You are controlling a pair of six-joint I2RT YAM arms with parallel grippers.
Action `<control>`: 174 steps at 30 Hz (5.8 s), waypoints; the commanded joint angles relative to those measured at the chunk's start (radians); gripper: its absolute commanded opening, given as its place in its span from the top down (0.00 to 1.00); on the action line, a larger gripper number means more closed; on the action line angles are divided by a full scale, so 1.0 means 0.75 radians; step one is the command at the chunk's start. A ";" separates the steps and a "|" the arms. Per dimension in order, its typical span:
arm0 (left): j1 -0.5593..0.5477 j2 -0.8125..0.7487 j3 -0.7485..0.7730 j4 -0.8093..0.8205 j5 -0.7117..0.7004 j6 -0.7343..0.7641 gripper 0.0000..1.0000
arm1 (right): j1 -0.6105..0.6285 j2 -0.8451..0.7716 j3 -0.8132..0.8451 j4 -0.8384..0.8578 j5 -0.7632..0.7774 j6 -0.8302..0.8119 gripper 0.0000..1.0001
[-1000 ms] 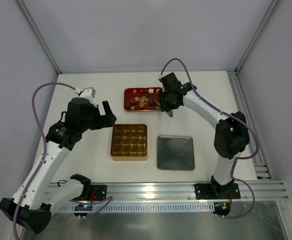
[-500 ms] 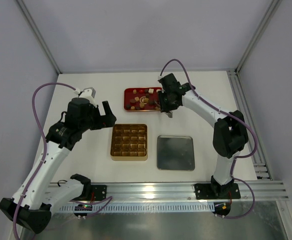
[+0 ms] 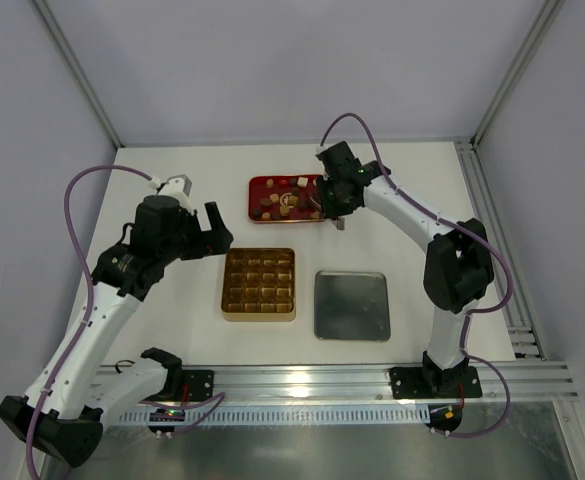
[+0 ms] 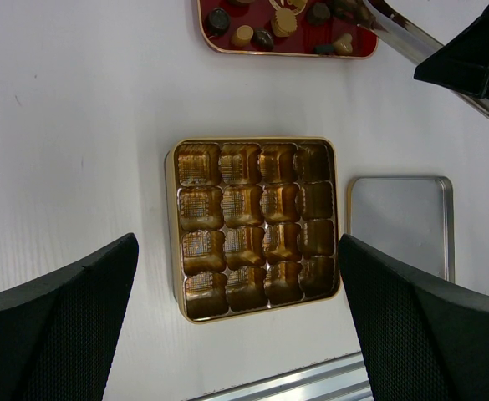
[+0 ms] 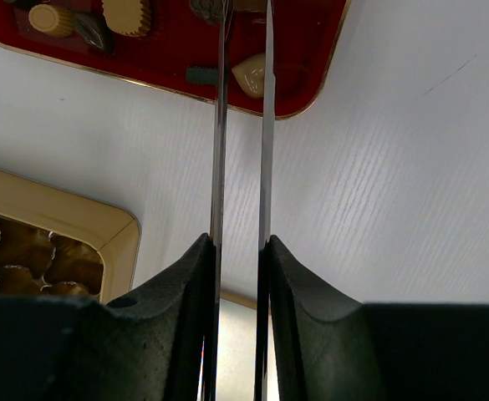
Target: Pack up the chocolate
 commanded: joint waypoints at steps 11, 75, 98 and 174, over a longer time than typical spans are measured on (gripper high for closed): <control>-0.001 -0.013 0.020 0.015 -0.006 0.007 0.00 | -0.011 -0.112 0.077 -0.025 0.029 0.016 0.76; -0.001 0.009 0.177 -0.103 -0.190 0.007 0.00 | 0.674 -0.241 -0.099 0.053 -0.022 0.178 0.73; -0.001 0.009 0.167 -0.095 -0.188 0.011 0.00 | 0.676 -0.259 -0.071 0.041 0.005 0.178 0.58; -0.001 -0.001 0.196 -0.128 -0.176 0.011 0.00 | 0.028 0.011 0.109 -0.025 -0.030 -0.016 0.66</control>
